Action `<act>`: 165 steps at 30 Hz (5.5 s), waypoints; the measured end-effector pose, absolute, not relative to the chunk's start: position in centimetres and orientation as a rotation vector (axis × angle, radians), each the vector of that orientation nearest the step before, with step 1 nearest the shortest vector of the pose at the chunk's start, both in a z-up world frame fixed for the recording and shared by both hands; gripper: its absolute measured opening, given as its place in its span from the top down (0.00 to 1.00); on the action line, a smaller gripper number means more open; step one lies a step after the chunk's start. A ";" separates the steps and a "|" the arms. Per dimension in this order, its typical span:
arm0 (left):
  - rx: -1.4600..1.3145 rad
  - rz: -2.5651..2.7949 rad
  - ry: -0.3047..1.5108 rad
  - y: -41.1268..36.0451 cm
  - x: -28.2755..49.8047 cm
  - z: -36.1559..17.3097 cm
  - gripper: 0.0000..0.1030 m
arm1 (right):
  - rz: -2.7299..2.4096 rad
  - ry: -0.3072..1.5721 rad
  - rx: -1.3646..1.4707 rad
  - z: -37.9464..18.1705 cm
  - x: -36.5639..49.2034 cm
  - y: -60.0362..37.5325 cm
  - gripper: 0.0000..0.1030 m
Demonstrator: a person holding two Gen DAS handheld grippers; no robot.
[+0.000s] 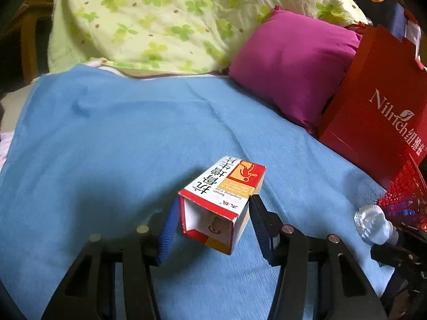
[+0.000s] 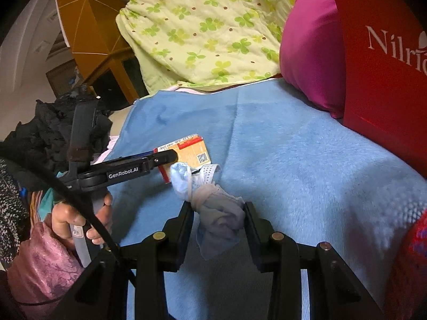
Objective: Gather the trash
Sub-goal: 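Close the right gripper on the blue tissue while the left grips the orange box, then lift the orange box with the left gripper while the right lifts the tissue, then carry the orange box and blue tissue with both grippers over the red basket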
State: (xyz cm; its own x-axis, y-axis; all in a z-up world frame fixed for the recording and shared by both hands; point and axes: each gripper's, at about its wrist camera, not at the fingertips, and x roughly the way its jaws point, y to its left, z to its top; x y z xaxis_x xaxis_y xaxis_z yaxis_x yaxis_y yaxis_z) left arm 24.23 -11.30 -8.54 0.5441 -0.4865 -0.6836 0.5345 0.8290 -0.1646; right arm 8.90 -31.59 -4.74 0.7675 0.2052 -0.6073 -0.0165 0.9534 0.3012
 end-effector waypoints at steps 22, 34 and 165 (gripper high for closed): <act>-0.094 -0.424 0.760 -4.9 8.4 -7.6 0.47 | 0.186 0.653 0.297 -2.3 -0.7 -30.6 0.61; 0.002 -0.327 0.649 -4.4 3.8 -2.7 0.47 | 0.211 0.599 0.293 -0.3 -3.5 -29.7 0.61; 0.348 -0.375 0.436 -19.5 -8.9 7.2 0.47 | 0.090 0.336 0.482 6.6 -16.4 -39.8 0.60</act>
State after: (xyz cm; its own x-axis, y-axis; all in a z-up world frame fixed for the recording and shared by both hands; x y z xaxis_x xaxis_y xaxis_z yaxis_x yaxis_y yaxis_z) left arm -8.94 -19.52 7.21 0.8408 -0.2742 -0.4669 0.4204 0.8739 0.2440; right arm -16.45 -39.77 6.60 0.9414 0.1629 -0.2953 -0.0059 0.8834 0.4686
